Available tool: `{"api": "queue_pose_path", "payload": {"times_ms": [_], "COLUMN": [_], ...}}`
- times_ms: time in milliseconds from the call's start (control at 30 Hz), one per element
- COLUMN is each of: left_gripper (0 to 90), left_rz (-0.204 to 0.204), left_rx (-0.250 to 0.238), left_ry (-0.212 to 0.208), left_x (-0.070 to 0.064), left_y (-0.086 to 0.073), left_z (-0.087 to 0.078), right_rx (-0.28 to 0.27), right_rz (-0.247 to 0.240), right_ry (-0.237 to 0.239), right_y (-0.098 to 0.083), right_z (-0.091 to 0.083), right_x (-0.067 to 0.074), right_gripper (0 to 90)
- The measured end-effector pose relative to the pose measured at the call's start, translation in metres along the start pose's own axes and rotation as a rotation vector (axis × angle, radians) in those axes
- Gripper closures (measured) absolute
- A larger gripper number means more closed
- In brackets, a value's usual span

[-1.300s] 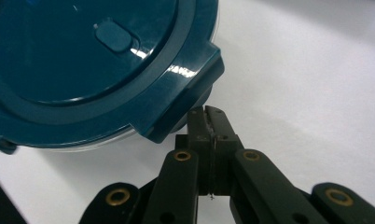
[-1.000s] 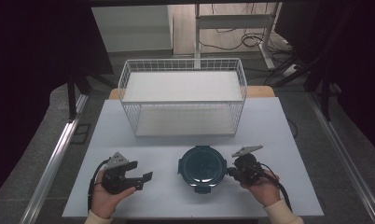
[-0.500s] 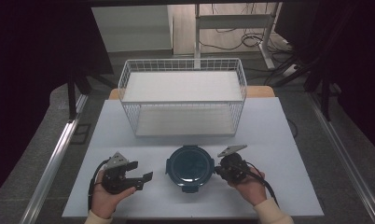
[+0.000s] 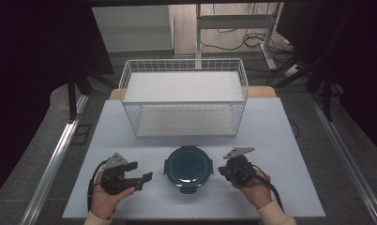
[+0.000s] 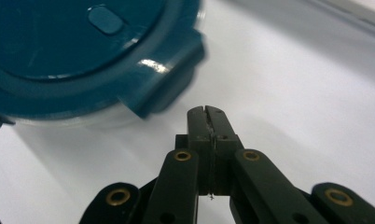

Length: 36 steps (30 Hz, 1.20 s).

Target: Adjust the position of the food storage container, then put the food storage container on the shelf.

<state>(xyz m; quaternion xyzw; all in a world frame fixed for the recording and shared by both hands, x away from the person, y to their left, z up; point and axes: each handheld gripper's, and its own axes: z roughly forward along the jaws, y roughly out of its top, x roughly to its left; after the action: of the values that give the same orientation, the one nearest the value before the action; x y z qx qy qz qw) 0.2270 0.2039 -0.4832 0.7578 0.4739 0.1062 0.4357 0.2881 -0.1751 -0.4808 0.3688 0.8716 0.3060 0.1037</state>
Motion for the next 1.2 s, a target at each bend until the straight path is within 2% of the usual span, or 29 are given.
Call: {"api": "queue_pose_path", "payload": {"times_ms": [67, 233, 267, 300, 367, 433, 467, 533, 700, 833, 1067, 1200], "left_gripper": [23.7, 23.6, 23.6, 23.6, 23.7, 23.8, 23.8, 23.8, 23.8, 23.8, 23.5, 22.8], "left_rz": [-0.001, -0.006, -0.006, -0.002, -0.004, -0.004, -0.004, 0.0, -0.003, 0.001, 0.007, 0.006], "left_rx": [-0.001, -0.006, -0.006, -0.007, -0.013, -0.02, -0.02, -0.029, -0.032, -0.025, -0.029, -0.004], "left_ry": [0.0, 0.002, 0.002, 0.002, 0.008, 0.012, 0.012, 0.015, 0.02, 0.02, 0.011, -0.004], "left_x": [0.0, 0.0, 0.0, -0.001, -0.002, -0.002, -0.002, -0.002, -0.003, -0.004, -0.007, -0.009], "left_y": [0.0, 0.0, 0.0, 0.001, 0.0, 0.001, 0.001, 0.001, 0.001, 0.001, 0.003, 0.003], "left_z": [-0.001, -0.002, -0.002, -0.002, -0.002, -0.002, -0.002, -0.004, -0.004, -0.002, -0.002, 0.005], "right_rx": [-0.031, -0.148, -0.148, -0.202, -0.241, -0.267, -0.267, -0.301, -0.311, -0.309, -0.31, -0.294], "right_rz": [0.026, 0.116, 0.116, 0.14, 0.152, 0.163, 0.163, 0.183, 0.192, 0.199, 0.196, 0.2], "right_ry": [-0.004, 0.038, 0.038, 0.063, 0.073, 0.071, 0.071, 0.09, 0.115, 0.127, 0.109, 0.111], "right_y": [-0.008, -0.029, -0.029, -0.038, -0.042, -0.043, -0.043, -0.041, -0.04, -0.039, -0.036, -0.034], "right_z": [-0.01, -0.033, -0.033, -0.038, -0.04, -0.04, -0.04, -0.041, -0.039, -0.038, -0.039, -0.036], "right_x": [-0.006, -0.021, -0.021, -0.025, -0.026, -0.026, -0.026, -0.026, -0.025, -0.025, -0.022, -0.019], "right_gripper": [90.0, 88.6, 88.6, 74.3, 58.8, 47.4, 47.4, 35.9, 28.1, 26.3, 22.1, 21.0]}}
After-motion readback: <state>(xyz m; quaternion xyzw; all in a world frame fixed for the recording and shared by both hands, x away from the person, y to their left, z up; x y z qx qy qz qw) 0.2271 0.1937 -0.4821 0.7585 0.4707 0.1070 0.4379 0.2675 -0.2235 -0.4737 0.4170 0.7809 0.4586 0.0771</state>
